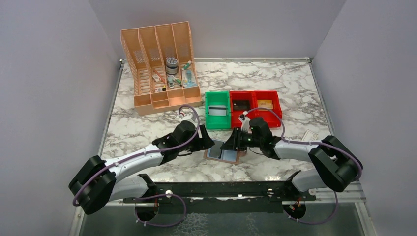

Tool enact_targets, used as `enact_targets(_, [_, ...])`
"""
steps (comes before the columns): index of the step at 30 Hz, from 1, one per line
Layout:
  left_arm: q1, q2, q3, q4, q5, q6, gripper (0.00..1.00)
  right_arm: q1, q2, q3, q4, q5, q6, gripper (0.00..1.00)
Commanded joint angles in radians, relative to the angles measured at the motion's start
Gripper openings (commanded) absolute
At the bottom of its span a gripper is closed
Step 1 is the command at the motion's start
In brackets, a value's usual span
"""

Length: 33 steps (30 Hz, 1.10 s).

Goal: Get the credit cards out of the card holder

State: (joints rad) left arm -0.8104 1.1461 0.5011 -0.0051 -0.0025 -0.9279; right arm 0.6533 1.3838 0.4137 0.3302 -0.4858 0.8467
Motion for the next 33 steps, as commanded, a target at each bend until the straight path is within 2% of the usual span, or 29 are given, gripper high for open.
enact_targets(1, [0.006, 0.007, 0.028, 0.037, 0.045, 0.015, 0.70, 0.006, 0.076, 0.031, 0.060, 0.006, 0.003, 0.33])
enact_targets(5, [0.005, 0.018, 0.032, 0.033, 0.052, 0.026, 0.67, 0.006, 0.136, 0.038, 0.111, -0.005, 0.012, 0.31])
enact_targets(14, [0.006, 0.080, 0.058, 0.066, 0.113, 0.079, 0.60, 0.006, 0.198, 0.072, -0.072, 0.190, -0.068, 0.29])
enact_targets(22, [0.005, 0.250, 0.154, 0.058, 0.212, 0.172, 0.41, 0.005, 0.191, 0.061, -0.107, 0.260, -0.086, 0.24])
enact_targets(26, [0.005, 0.337, 0.217, -0.056, 0.178, 0.222, 0.32, 0.006, 0.189, 0.066, -0.114, 0.256, -0.088, 0.25])
enact_targets(30, [0.004, 0.355, 0.220, -0.086, 0.163, 0.237, 0.31, 0.005, 0.189, 0.063, -0.110, 0.250, -0.083, 0.25])
enact_targets(33, [0.004, 0.349, 0.213, -0.112, 0.138, 0.242, 0.34, 0.005, 0.186, 0.065, -0.111, 0.249, -0.082, 0.26])
